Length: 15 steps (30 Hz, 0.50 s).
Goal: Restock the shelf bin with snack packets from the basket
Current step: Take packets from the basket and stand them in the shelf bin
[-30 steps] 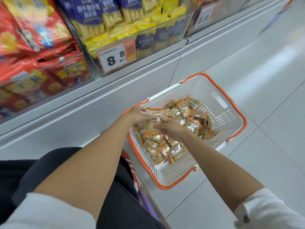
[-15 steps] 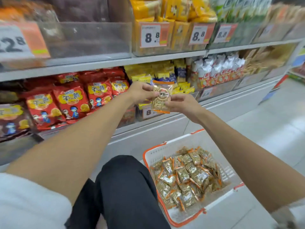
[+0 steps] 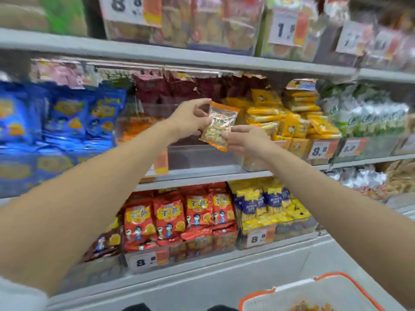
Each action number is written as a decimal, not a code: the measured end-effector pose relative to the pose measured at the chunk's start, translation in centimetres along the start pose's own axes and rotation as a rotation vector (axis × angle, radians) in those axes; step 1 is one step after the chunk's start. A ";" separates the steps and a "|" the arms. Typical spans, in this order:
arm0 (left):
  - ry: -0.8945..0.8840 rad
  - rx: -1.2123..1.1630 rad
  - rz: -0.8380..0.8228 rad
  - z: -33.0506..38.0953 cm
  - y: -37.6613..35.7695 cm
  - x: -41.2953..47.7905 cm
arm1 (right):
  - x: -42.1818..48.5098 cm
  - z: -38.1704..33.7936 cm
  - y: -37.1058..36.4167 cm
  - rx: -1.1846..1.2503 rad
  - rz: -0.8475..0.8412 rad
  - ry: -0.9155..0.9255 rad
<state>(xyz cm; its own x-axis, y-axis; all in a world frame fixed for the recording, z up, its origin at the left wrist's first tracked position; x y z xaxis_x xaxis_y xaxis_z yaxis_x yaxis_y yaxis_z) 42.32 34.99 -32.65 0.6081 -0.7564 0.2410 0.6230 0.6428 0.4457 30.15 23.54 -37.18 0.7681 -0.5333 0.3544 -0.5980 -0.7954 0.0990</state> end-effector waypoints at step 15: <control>0.113 0.831 0.093 -10.2 12.0 14.7 | 20.2 8.0 -12.4 -0.717 -0.408 -0.009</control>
<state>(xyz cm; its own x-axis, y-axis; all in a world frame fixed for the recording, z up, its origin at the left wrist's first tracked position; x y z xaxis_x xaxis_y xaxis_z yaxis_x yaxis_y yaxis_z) 63.78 32.80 -32.54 0.7124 -0.6595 0.2398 0.0302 0.3701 0.9285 54.90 20.35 -38.73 0.9566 -0.2468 0.1549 -0.2701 -0.5519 0.7889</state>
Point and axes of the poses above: each hand's wrist, its own x-axis towards the middle knuckle, its own y-axis out of the back of the hand, z = x × y, the point moved 6 cm from there along x, towards the middle knuckle, and after that the axes turned 10 degrees about y, right-handed, at the moved point
